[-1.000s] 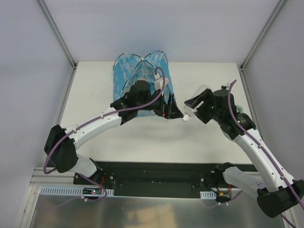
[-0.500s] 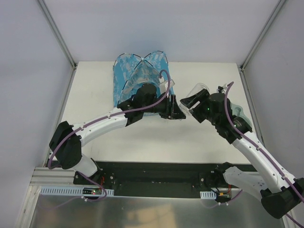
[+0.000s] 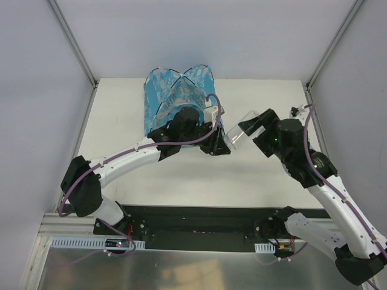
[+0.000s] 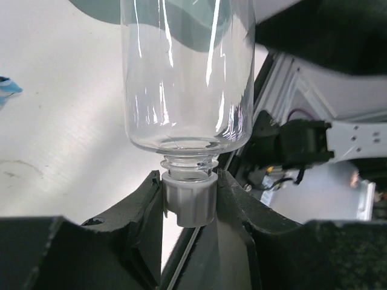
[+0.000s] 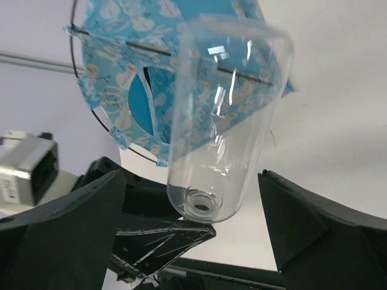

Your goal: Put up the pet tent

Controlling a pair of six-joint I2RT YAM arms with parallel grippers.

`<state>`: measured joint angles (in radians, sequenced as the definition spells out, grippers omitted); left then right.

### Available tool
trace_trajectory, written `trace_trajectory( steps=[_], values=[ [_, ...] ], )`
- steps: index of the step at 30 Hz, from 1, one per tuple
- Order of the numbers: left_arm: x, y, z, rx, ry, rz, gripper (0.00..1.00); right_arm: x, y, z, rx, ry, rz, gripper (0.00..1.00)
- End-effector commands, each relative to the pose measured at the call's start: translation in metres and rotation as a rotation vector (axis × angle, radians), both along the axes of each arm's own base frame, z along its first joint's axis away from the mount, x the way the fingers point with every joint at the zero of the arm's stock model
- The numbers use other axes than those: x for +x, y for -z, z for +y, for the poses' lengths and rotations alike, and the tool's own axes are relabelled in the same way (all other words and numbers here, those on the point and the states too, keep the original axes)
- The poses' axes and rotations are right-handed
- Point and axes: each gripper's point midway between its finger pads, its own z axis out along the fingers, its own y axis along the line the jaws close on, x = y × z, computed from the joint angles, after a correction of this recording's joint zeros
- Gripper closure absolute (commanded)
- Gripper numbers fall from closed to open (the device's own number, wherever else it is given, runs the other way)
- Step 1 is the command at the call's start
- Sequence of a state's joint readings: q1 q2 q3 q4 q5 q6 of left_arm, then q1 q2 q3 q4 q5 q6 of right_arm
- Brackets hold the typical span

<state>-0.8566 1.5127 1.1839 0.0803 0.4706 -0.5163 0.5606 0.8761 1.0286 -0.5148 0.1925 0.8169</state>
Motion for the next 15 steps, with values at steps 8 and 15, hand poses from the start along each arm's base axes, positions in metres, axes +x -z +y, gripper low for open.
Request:
trace_trajectory(
  steps=[8, 15],
  values=[
    [-0.043, -0.041, 0.053, 0.005, 0.178, -0.361, 1.0, -0.032, -0.057, -0.064, -0.173, 0.132, -0.004, 0.01],
    [-0.07, -0.058, 0.073, -0.043, 0.213, -0.378, 1.0, -0.047, -0.076, -0.036, -0.071, -0.028, -0.034, 0.01]
  ],
)
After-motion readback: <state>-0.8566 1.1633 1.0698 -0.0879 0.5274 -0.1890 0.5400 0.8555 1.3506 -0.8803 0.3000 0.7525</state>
